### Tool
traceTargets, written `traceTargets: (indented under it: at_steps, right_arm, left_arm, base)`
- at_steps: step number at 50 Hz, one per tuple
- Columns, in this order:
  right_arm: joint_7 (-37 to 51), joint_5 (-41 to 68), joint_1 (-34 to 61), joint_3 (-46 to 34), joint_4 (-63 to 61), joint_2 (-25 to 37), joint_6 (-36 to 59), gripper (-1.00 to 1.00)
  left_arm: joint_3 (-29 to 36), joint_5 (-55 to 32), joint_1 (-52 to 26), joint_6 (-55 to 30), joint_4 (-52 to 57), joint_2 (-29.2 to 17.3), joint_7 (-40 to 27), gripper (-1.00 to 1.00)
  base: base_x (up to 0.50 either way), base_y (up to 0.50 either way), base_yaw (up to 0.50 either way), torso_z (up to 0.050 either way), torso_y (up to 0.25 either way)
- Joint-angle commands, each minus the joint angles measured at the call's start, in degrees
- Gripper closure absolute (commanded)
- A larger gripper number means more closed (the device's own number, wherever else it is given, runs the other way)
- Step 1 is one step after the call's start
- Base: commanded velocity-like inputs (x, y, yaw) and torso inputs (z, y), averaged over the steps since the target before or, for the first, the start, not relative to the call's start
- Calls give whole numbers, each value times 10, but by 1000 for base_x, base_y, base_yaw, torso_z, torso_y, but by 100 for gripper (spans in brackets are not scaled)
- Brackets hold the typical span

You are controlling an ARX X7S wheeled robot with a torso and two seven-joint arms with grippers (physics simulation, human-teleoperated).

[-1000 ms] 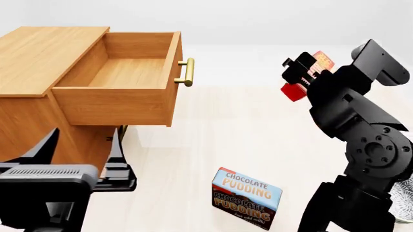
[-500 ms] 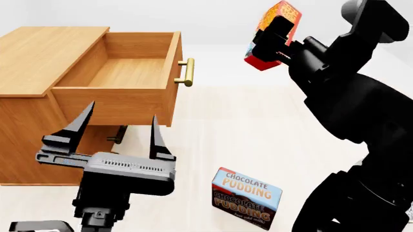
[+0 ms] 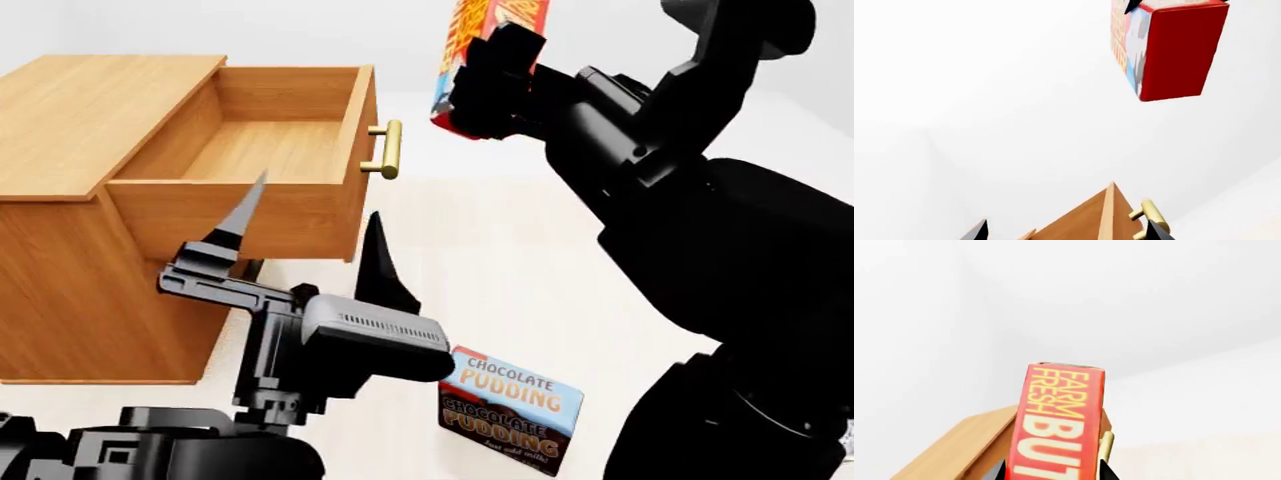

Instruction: Put the butter at the back in the top drawer of the cabinet and close it.

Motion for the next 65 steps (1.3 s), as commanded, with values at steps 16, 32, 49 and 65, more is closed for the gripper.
traceTargets:
  at_steps: [16,32,49,65]
  right_arm:
    - [89,154,-7,-85,-63,7,-80,100]
    - [107,181,15,-124,-76,18,-124,100]
    - [100,176,-4,-151,-87,32,-147,100]
    - [86,163,-17,-167,-92,44,-158,100]
  left_arm:
    - [-38,0,9,-15,-63,50,31,-100]
    - [-40,12,32,-4,-77,65,40,-100]
    - [-58,8,27,-16,-67,63,39,-100]
    - [-86,-1,18,-46,-25,41,12,-100]
  base:
    - [0,0,0,1,1]
    - [0,0,0,1,1]
    - [0,0,0,1,1]
    - [0,0,0,0,1]
